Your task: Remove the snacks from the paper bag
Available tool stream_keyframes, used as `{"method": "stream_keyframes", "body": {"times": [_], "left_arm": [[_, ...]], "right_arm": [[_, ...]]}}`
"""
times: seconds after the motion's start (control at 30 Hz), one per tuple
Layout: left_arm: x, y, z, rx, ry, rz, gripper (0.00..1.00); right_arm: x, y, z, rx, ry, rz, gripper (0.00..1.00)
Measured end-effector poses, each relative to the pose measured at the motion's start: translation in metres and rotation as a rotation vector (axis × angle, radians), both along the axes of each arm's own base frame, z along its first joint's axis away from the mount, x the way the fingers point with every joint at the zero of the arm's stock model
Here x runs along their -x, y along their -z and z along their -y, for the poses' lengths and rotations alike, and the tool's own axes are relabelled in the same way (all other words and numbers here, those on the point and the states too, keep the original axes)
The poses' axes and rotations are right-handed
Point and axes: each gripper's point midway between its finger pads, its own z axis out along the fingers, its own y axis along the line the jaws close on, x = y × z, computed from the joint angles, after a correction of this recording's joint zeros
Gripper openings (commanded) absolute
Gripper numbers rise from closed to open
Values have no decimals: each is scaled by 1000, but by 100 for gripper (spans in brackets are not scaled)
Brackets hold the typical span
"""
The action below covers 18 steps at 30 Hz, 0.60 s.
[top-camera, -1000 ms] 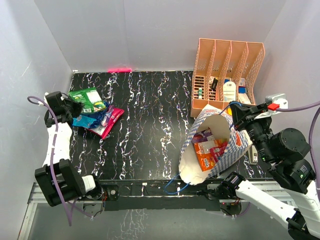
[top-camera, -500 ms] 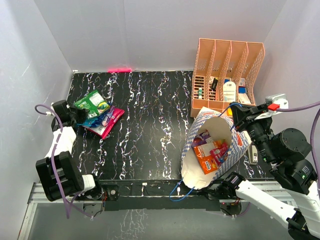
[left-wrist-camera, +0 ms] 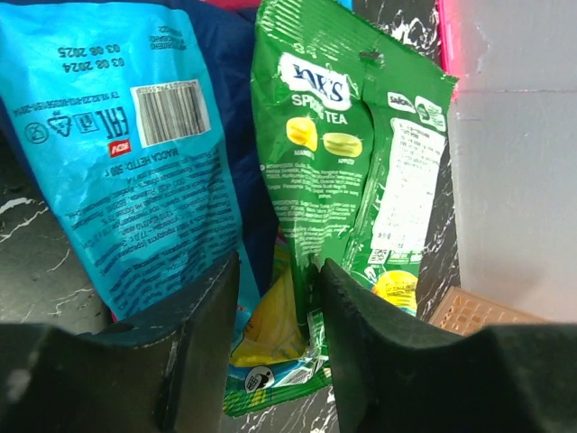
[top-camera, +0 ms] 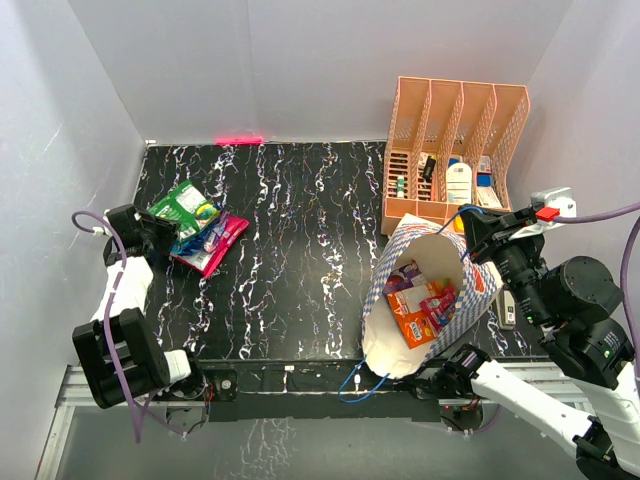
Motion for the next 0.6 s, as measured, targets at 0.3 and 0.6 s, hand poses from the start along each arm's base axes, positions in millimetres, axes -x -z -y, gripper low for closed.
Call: {"method": "stream_keyframes", "body": {"times": [0.3,0.6], "left_arm": [[8,-5,-2,-44,20,-46,64],[16,-30,-5,-104,26,-19,84]], "right_arm": [[0,0,-1,-14,-6,-5,9],[1,-1,-4,-15,-18,-4,9]]}}
